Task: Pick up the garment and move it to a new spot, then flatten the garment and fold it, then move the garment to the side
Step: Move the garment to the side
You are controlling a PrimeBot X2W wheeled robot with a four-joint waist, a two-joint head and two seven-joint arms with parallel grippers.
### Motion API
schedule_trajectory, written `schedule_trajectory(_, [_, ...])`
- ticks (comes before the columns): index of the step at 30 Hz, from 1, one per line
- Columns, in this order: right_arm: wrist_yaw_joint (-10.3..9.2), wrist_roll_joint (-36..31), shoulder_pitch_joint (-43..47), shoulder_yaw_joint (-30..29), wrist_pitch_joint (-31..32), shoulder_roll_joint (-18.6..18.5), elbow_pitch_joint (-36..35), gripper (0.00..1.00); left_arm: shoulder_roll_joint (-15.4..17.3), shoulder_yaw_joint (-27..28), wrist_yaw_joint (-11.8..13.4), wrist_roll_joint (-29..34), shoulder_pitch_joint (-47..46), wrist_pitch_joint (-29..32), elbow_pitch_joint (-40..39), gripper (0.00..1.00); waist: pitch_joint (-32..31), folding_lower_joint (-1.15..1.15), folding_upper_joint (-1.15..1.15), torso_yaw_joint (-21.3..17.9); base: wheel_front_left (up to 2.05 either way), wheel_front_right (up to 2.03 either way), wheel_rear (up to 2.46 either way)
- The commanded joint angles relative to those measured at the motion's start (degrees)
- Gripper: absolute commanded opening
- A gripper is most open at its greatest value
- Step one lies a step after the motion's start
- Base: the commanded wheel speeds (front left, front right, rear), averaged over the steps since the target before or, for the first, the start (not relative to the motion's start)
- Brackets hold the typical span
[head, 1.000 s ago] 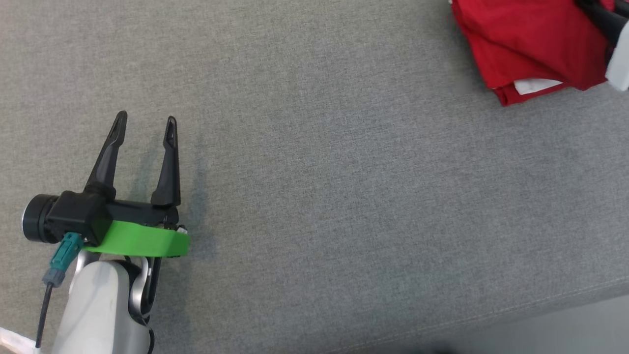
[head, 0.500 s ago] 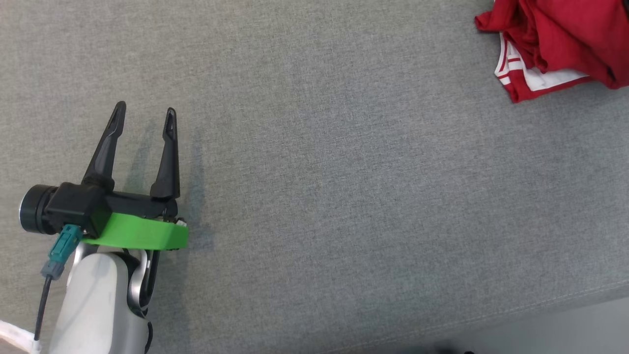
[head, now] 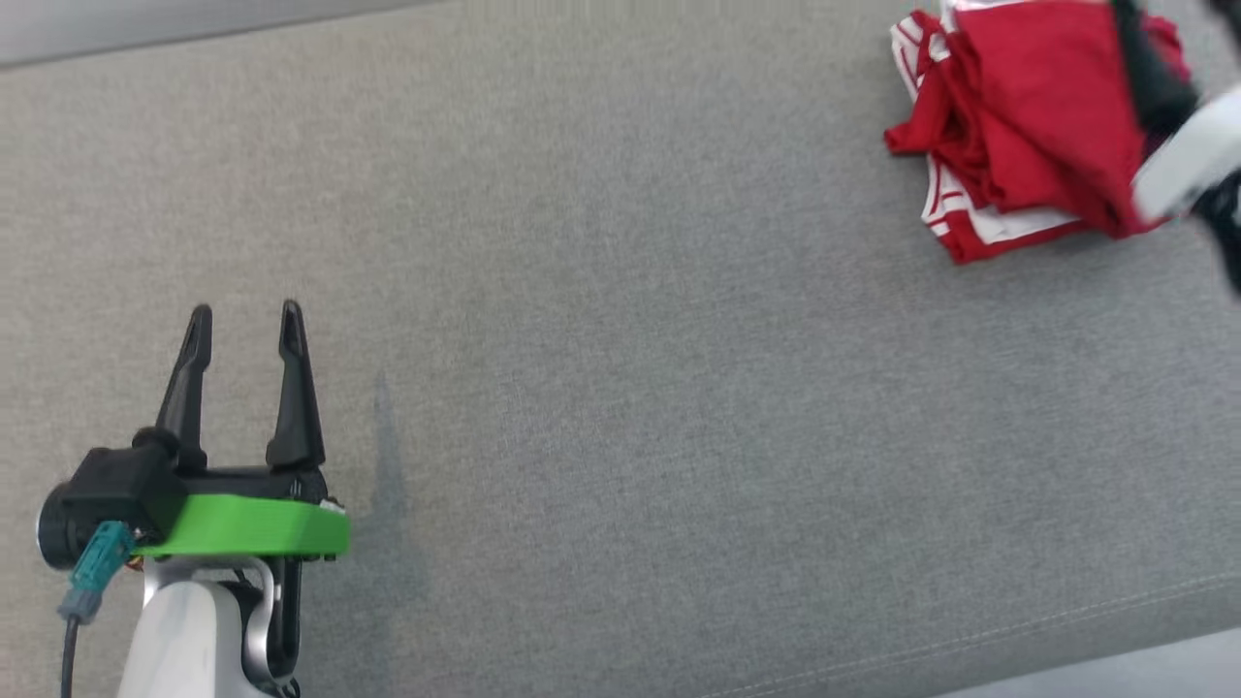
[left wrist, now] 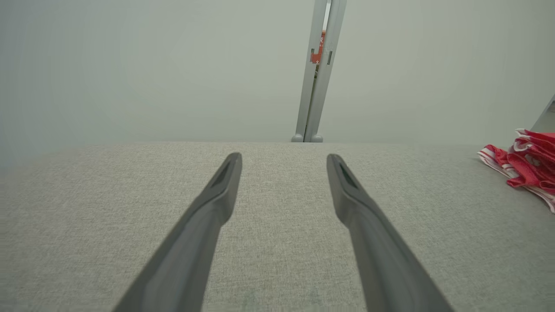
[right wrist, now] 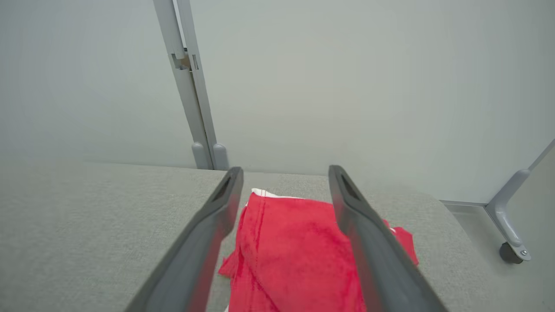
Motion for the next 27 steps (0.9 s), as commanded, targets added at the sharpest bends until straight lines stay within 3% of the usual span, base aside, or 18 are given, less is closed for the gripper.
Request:
schedule_trajectory(1, [-0.08, -1.71, 3.08, -2.31, -0.11, 0.71, -1.61, 1.0, -0.35, 0.51, 0.01, -0.98, 1.03, 0.02, 0.62, 1.0, -6.4, 0.0, 0.0, -0.06, 0.0, 0.0, 0.0])
schedule_trajectory(12, [-0.08, -18.77, 28.86, -23.06, -0.12, 9.49, -11.68, 1.0, -0.81, 2.16, -0.19, -2.48, 4.23, 0.02, 4.84, 1.0, -13.59, 0.0, 0.0, 0.34, 0.0, 0.0, 0.0])
schedule_trajectory(17, [-0.06, -28.26, 38.59, -33.72, -0.12, 16.16, -19.2, 1.0, -0.96, 4.04, -0.18, -0.71, 5.45, 0.03, 5.44, 1.0, -14.9, 0.0, 0.0, 0.4, 0.0, 0.0, 0.0])
schedule_trajectory(21, [-0.07, -33.01, 43.2, -37.63, -0.12, 20.56, -22.96, 1.0, -0.87, 4.43, -0.21, 0.24, 5.26, 0.02, 7.36, 1.0, -15.38, 0.0, 0.0, 0.32, 0.0, 0.0, 0.0])
schedule_trajectory(27, [-0.06, -36.41, 46.75, -38.9, -0.13, 24.06, -22.69, 1.0, -1.2, 3.39, -0.22, 1.64, 5.07, 0.02, 8.92, 1.0, -16.16, 0.0, 0.0, 1.12, 0.0, 0.0, 0.0])
